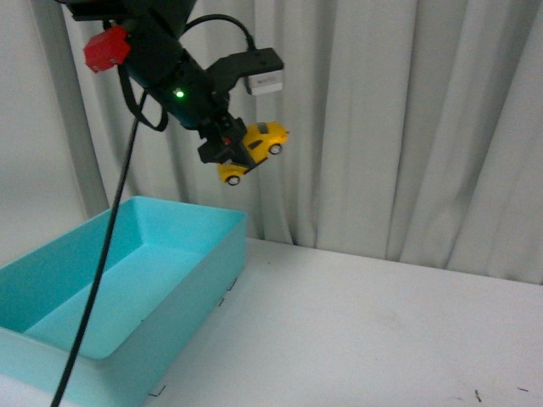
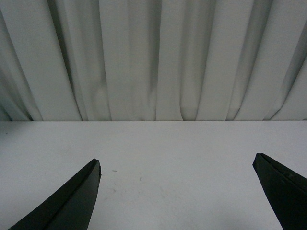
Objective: Wind up and store yellow beetle toy
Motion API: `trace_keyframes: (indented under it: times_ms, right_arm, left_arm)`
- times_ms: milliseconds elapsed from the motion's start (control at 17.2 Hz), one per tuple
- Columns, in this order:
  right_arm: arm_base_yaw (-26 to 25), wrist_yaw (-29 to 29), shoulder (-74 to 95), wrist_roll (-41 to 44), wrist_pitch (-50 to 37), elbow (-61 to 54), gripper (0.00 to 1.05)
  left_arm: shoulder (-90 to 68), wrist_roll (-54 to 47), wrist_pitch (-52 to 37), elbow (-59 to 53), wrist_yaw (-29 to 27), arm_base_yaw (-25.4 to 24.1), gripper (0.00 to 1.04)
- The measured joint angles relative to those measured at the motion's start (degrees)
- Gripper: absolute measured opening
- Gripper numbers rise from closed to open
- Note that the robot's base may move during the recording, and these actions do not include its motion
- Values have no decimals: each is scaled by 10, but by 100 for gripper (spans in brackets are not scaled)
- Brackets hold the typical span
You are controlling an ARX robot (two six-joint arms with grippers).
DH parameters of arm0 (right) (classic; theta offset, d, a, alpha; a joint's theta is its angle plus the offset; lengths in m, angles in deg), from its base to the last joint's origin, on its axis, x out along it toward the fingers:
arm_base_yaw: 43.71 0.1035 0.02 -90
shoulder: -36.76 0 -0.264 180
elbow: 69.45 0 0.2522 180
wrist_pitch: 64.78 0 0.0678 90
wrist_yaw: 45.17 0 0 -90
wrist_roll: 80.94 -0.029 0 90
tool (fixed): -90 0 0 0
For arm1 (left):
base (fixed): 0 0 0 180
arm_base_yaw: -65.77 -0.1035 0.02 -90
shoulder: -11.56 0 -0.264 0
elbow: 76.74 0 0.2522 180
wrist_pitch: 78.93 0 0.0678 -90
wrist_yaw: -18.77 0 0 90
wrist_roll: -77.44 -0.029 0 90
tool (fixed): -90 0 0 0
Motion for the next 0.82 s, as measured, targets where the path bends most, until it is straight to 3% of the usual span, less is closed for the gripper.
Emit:
trace_keyframes:
  times_ms: [233,583,816]
  right_arm:
    - [0,0,0,0,0,0,98]
    - [0,0,0,0,0,0,98]
    - [0,0,0,0,0,0,98]
  left_arm:
    - [39,114,-43,-102,-56,-71,40]
    - [7,217,-142,-218,-206,-118,40]
    - [-39,238,-152,-226,-228,-125,40]
